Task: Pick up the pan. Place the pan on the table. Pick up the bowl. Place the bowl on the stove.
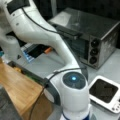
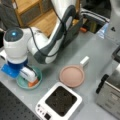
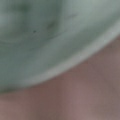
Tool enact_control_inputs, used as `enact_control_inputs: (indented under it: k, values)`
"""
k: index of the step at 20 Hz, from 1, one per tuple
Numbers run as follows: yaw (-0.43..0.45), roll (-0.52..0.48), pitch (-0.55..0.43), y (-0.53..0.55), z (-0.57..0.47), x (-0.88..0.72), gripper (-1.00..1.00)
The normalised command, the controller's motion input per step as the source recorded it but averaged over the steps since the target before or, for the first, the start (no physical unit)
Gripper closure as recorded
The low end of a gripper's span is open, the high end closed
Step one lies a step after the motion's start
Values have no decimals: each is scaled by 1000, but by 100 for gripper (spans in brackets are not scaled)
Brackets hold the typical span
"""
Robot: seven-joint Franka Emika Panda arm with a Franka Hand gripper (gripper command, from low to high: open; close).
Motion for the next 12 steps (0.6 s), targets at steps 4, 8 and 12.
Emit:
enact_control_inputs:
  k: [4, 8, 12]
  values:
    - [-59, 201, -31, -2, 70, -70, 100]
    - [-63, 205, -34, 12, 31, -94, 100]
    - [-72, 203, -33, 30, 5, -107, 100]
